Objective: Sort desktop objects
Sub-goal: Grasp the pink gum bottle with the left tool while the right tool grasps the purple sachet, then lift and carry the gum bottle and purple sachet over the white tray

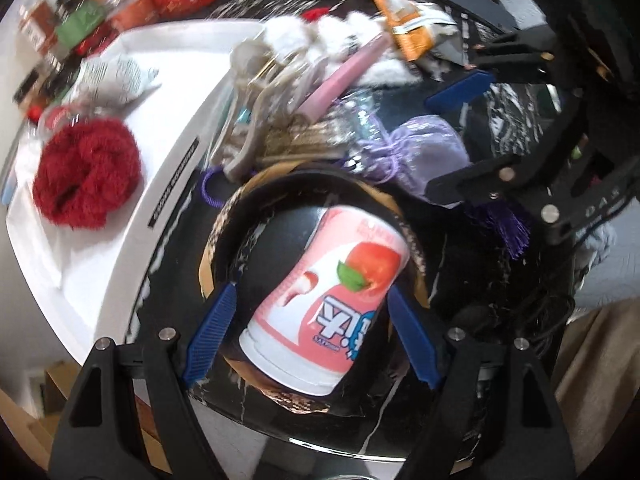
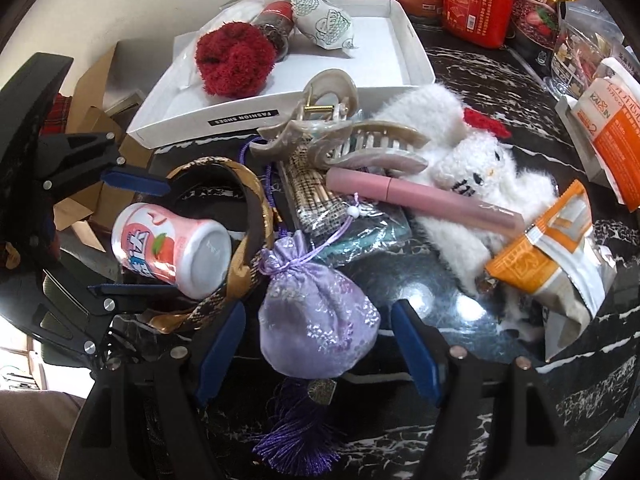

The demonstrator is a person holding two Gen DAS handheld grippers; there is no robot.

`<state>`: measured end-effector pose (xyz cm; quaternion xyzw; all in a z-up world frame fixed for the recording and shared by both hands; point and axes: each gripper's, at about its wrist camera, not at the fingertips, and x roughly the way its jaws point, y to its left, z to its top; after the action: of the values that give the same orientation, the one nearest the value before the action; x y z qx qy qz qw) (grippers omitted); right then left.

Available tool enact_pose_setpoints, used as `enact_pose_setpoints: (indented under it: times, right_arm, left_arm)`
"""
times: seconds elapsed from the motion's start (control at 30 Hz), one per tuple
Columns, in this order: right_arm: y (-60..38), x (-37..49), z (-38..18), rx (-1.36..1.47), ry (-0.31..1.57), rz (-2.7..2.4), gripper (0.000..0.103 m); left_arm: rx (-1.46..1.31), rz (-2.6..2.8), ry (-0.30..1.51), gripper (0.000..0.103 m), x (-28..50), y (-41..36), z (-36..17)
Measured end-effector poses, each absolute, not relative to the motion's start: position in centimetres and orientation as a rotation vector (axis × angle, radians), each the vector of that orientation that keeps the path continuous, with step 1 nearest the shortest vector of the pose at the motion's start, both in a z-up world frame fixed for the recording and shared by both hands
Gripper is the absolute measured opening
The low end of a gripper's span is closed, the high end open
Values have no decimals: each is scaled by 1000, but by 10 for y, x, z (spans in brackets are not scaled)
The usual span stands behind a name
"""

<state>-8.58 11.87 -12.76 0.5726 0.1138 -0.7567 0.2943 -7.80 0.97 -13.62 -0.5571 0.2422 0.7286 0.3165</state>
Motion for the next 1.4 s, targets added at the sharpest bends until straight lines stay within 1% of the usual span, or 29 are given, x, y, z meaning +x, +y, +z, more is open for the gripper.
enact_pose_setpoints:
  times: [0.1,0.27,0.33,0.37,0.43,0.47,0.5,0.57,0.7,0.8,0.97,1.4]
  right_arm:
    - [119,-88,-130,1555,295,-2017,74]
    - [117,-86,-138,1599,287,-1992,73]
    - [115,-84,-140,1601,293,-1998,68]
    - [116,-84,-142,1610,270,-1993,62]
    - [119,-86,-143,1629,225,-2000,60]
    - [120,-86,-144,1632,216,-2003,59]
    - [120,-86,-144,1636,209,-2004,58]
    - [122,-84,-144,1648,192,-2009,57]
    - [127,-81,-142,1654,185,-2039,54]
    - [134,-78,-138,1655,183,-2070,53]
    - [143,-71,-131,1647,165,-2104,52]
    - [151,-61,-105,1577,134,-2155,50]
  left_arm:
    - [-1511,1937,610,77,-81,7,-143]
    - [-1489,1948,592,77,-79,10,-145]
    - [-1479,1951,581,77,-80,11,-145]
    - [-1480,1955,575,77,-81,11,-147]
    - [-1491,1969,561,77,-84,9,-150]
    - [-1499,1975,554,75,-85,9,-152]
    - [-1504,1985,536,69,-87,7,-153]
    - [-1507,1996,511,63,-88,5,-152]
    - [-1522,2004,479,58,-90,0,-153]
    - [-1522,2024,480,55,-89,-2,-151]
    - [-1505,2043,505,54,-88,3,-141]
    - [-1452,2088,465,53,-81,10,-109]
